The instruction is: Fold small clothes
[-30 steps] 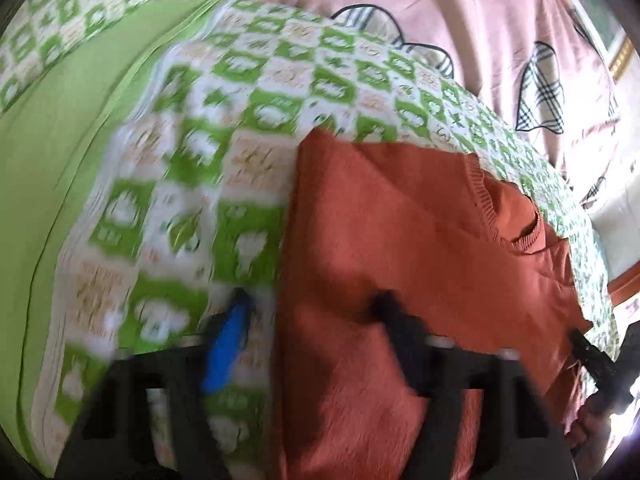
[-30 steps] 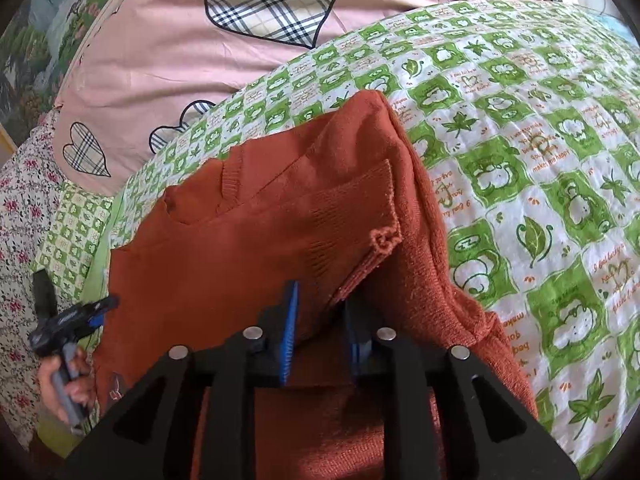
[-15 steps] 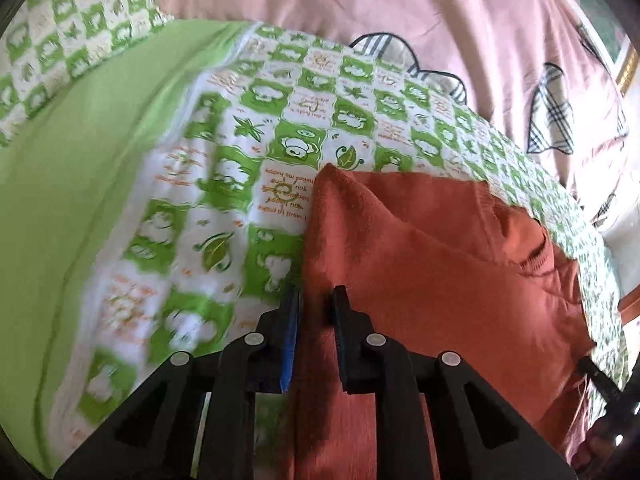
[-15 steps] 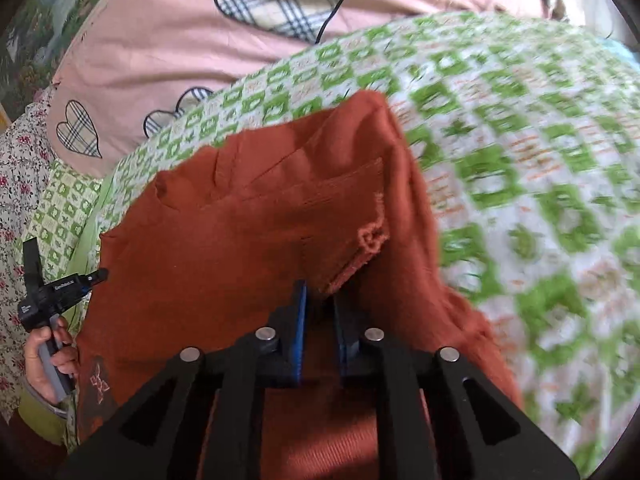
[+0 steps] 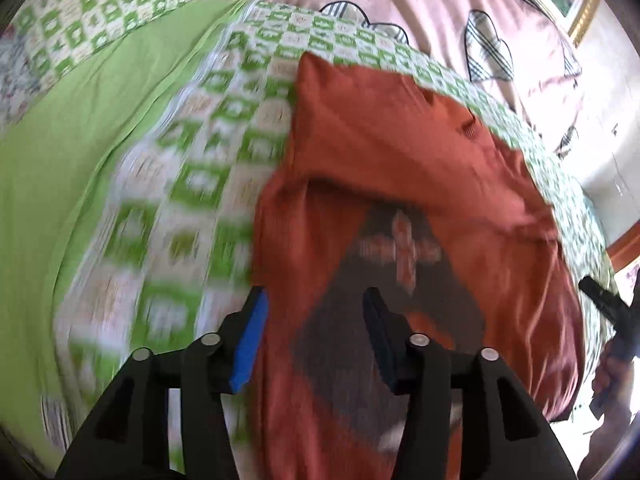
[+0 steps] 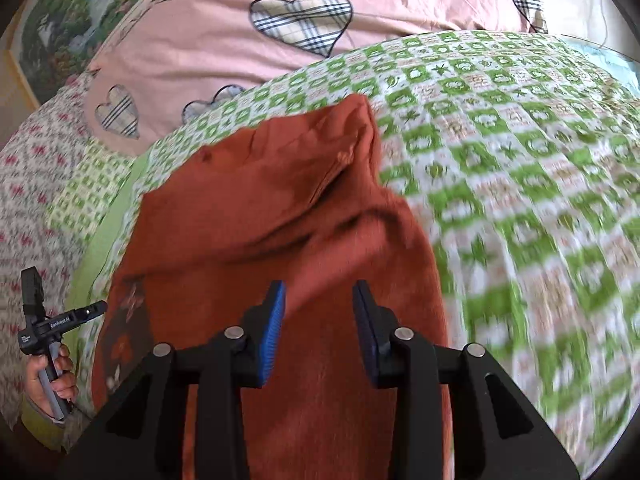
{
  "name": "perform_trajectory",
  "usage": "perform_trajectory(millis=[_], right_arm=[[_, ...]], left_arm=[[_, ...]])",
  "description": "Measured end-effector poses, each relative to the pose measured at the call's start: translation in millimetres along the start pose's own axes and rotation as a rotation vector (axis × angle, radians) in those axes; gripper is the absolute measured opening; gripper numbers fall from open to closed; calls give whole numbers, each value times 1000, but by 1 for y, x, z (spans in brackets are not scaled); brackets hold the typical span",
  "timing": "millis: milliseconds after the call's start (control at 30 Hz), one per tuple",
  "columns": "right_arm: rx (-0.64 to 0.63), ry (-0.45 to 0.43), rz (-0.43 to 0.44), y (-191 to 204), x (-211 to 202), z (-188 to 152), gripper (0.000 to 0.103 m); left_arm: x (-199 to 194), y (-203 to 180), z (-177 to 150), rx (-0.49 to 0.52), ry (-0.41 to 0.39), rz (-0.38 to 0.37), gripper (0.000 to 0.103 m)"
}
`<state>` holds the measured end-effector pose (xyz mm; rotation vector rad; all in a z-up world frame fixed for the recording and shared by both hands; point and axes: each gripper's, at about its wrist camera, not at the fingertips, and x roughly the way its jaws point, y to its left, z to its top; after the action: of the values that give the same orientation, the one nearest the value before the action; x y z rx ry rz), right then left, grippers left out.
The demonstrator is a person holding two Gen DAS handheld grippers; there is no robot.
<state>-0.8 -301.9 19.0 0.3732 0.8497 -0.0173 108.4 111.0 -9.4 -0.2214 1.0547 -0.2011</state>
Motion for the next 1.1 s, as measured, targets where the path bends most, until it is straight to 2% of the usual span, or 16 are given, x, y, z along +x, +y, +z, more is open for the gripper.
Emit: perform_trajectory(millis=[33, 200, 500, 667, 900, 1100], right_arm=[[-12, 2, -4, 1, -5, -6, 48], [-1, 10, 14, -5, -28, -32, 49], [73, 32, 31, -29, -54, -67, 49], [95, 48, 44, -42, -69, -84, 49], [109, 104, 83, -58, -76, -103, 49], [101, 151, 120, -56, -76, -113, 49]], left_arm=[[-8, 2, -14, 3, 2, 8, 52], [-34, 11, -59, -15, 15, 13, 53], [-59, 22, -115, -11, 47, -3, 58], [-62, 24, -139, -14, 79, -36, 59], [-42, 14, -164, 0, 180, -113, 57], [-34, 10, -166, 23, 198, -122, 53]])
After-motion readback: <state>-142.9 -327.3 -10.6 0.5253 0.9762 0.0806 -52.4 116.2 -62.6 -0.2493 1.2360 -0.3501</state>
